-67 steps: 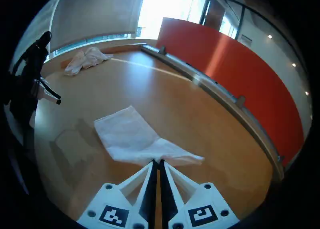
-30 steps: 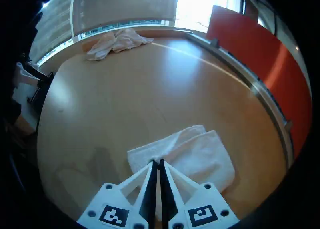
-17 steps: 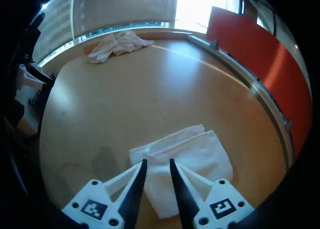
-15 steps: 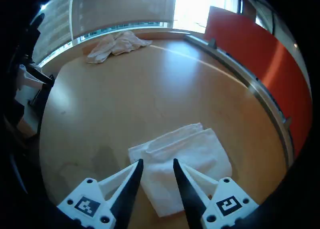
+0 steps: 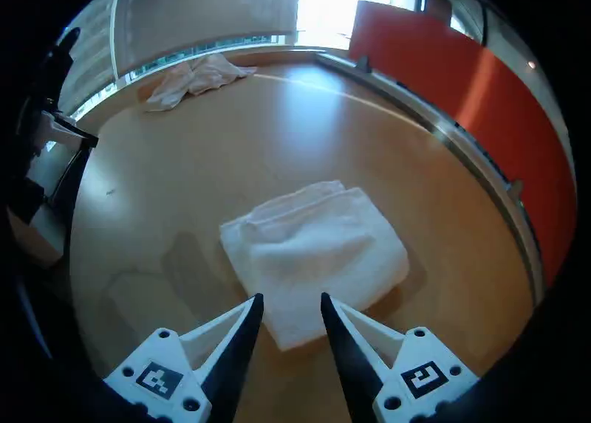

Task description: Fold towel

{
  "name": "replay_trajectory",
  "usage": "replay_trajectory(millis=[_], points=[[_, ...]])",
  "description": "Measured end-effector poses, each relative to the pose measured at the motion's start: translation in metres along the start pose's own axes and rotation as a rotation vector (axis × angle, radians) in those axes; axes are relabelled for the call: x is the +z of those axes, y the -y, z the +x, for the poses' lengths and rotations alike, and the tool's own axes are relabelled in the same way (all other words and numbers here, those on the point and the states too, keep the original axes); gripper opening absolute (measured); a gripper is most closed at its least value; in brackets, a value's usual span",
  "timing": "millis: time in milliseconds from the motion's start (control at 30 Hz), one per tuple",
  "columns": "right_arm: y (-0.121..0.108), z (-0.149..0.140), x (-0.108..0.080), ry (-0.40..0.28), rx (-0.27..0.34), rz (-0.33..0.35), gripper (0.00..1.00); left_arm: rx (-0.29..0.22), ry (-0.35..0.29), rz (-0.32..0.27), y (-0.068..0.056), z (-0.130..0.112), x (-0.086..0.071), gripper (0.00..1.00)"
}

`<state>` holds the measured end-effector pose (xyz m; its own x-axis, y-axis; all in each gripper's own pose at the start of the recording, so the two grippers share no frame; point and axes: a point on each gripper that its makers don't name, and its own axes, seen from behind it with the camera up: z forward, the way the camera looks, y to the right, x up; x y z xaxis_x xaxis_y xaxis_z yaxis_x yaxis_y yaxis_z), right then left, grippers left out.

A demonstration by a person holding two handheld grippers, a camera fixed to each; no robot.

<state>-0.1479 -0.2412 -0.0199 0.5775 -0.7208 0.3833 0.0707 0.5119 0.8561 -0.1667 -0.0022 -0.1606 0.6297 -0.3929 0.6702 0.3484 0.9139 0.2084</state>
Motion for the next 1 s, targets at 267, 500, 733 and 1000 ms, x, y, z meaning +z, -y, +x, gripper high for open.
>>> replay_trajectory(millis=[267, 500, 733, 1000], points=[[-0.002, -0.022, -0.007, 0.016, 0.031, -0.015, 0.59, 0.004, 0.004, -0.009, -0.006, -0.002, 0.0, 0.66], [0.001, -0.035, -0.001, 0.03, 0.046, -0.018, 0.59, 0.01, 0.006, -0.01, -0.008, -0.005, 0.0, 0.66], [0.006, -0.049, 0.006, 0.048, 0.072, -0.016, 0.54, 0.007, 0.008, -0.011, -0.009, -0.009, 0.0, 0.66], [0.01, -0.053, 0.012, 0.047, 0.115, -0.015, 0.3, 0.008, 0.009, -0.015, -0.01, -0.01, 0.0, 0.66]])
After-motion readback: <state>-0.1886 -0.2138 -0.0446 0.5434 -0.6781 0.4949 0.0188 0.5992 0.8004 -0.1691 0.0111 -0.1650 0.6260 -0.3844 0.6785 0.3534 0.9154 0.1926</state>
